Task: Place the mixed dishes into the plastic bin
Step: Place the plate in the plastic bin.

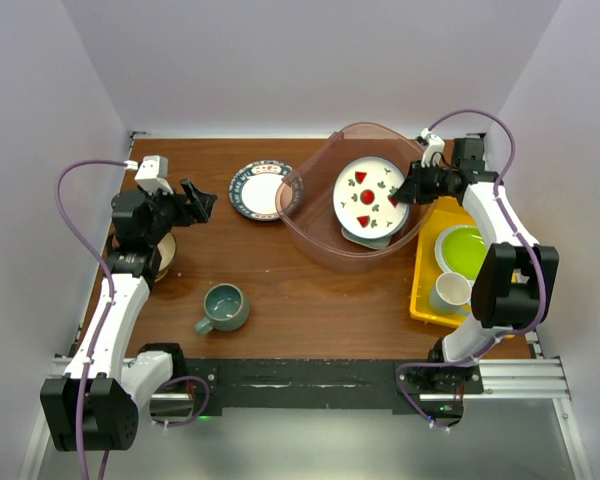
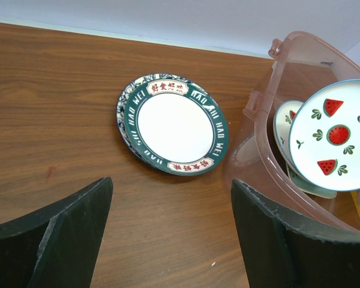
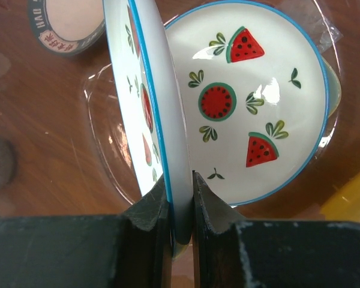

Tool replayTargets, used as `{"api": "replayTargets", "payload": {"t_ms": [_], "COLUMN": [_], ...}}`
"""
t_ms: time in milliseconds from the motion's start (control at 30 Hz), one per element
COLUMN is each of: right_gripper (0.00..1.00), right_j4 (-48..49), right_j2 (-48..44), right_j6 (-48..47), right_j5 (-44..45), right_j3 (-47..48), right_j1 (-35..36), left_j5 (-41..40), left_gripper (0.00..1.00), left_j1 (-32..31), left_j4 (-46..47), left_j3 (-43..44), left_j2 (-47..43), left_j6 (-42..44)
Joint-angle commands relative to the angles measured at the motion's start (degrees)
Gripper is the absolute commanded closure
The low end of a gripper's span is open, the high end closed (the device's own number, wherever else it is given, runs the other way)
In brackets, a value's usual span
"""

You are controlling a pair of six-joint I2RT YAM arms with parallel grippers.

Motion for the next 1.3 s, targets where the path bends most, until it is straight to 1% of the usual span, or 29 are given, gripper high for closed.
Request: {"api": "replayTargets", "payload": {"t_ms": [0,300,367,533,633,667,767,800,867,900,1200,1267], "right_gripper": [0.98,0.94,0.91,0.87,0.81,0.77,0.68,0.62,0.57,0.53,0.40,0.35], "right_j4": [1.1,-0.8,-1.2,-1.7,-2.1,-2.6,-3.0,-3.0,-3.3,-3.4,-3.9,-3.8], "right_j2": [0.2,3.3,4.1,5.6,6.6,6.9,7.8,8.3,8.5,8.7,8.9,8.4], "right_j6": [-1.1,-1.6,-1.6,-1.4,-1.1,-1.1,-1.0,-1.0,-1.0,-1.1,-1.7,-2.0], "right_j5": [-3.6,-1.2,-0.5,2.7,4.5,4.9,6.6,6.8,7.8,8.2,11.9,13.2], "right_j3": [4.3,5.6,6.1,7.3,8.3,8.6,9.3,9.5,9.9,10.1,10.8,10.9], "right_j1": [-0.5,-0.9,-1.1,-1.2,-1.2,-1.2,-1.2,-1.2,-1.1,-1.2,-1.1,-1.1], "left_j5": [-0.7,-0.8,-0.8,-1.0,-1.0,-0.9,-1.1,-1.1,-1.1,-1.1,-1.1,-1.1], "left_gripper": [0.15,0.15,0.15,0.15,0.15,0.15,0.15,0.15,0.15,0.15,0.14,0.14], "left_j1": [0.0,0.0,0.0,0.0,0.0,0.0,0.1,0.0,0.0,0.0,0.0,0.0], "left_j4": [1.5,1.4,1.4,1.4,1.4,1.4,1.4,1.4,1.4,1.4,1.5,1.5], "left_j3": [0.2,0.3,0.3,0.3,0.3,0.2,0.2,0.2,0.2,0.2,0.2,0.2], "left_j2": [-1.2,-1.5,-1.5,-1.4,-1.3,-1.4,-1.4,-1.4,-1.4,-1.4,-1.4,-1.4], "left_j6": [1.7,1.8,1.7,1.9,1.9,1.9,1.8,1.9,1.9,1.8,1.9,1.9]}}
